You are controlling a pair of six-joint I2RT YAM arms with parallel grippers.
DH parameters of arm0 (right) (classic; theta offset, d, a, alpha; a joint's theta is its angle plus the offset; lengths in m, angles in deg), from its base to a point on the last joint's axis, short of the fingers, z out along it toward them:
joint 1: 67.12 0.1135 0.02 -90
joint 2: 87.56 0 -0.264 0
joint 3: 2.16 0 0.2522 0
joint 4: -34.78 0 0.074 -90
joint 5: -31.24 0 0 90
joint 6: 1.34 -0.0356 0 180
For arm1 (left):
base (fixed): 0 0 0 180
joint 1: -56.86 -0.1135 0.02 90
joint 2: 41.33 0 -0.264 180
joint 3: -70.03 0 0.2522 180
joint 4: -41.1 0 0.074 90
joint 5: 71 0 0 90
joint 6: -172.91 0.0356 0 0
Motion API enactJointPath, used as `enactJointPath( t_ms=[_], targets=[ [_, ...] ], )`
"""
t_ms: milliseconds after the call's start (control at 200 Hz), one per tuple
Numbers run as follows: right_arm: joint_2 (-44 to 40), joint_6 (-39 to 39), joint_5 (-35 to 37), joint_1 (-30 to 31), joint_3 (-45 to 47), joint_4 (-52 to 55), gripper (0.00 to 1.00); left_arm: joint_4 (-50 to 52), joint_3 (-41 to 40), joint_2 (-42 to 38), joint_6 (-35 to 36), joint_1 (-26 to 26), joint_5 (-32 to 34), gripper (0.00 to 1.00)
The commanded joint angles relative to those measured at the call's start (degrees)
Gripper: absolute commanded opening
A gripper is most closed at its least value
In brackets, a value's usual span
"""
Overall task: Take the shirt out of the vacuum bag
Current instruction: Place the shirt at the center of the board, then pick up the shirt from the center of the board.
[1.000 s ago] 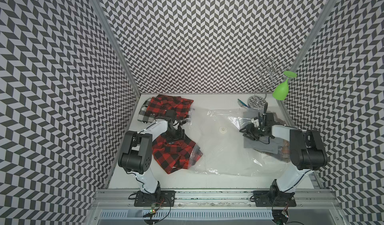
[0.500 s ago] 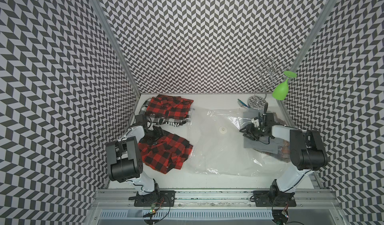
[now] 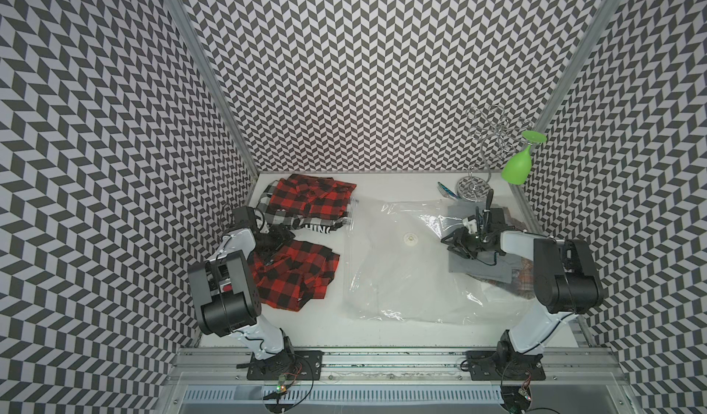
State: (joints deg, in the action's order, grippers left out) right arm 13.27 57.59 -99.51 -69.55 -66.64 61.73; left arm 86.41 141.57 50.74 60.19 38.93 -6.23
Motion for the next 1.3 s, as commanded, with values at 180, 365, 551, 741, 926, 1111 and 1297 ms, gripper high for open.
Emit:
enactJointPath(
  t_ms=[180,365,551,741,926,1111,1297],
  targets=[
    [-0.63,0.88,1.92,-0.86,0.45,-1.51,0.47,11.42,0.59,-15.17,-1.06,10.11,2.83,0.93],
    [-0.12,1.0,1.59,-0.86,0.12,-1.5,0.47,17.84,-3.56,-25.23,-8.5,25.69,9.09,0.91],
    [0.41,1.02,1.12,-0.82,-0.46,-1.5,0.47,19.31,-14.09,-36.64,-19.47,33.85,9.5,0.71],
    [0.79,1.44,0.76,-0.86,-0.96,-1.24,0.47,23.95,-17.36,-39.2,-25.6,43.18,17.2,0.94],
    [0.94,1.55,0.32,-0.84,-1.17,-1.24,0.47,26.06,-17.35,-31.15,-24.99,46.09,26.6,0.99],
    [1.31,2.11,-0.11,-0.84,-1.9,-0.7,0.47,26.2,-14.03,-22.9,-23.48,46.59,34.0,0.99],
    [2.13,2.73,-0.38,-0.85,-3.05,-0.23,0.47,27.04,-10.08,-14.64,-20.32,46.71,37.7,0.99]
  ],
)
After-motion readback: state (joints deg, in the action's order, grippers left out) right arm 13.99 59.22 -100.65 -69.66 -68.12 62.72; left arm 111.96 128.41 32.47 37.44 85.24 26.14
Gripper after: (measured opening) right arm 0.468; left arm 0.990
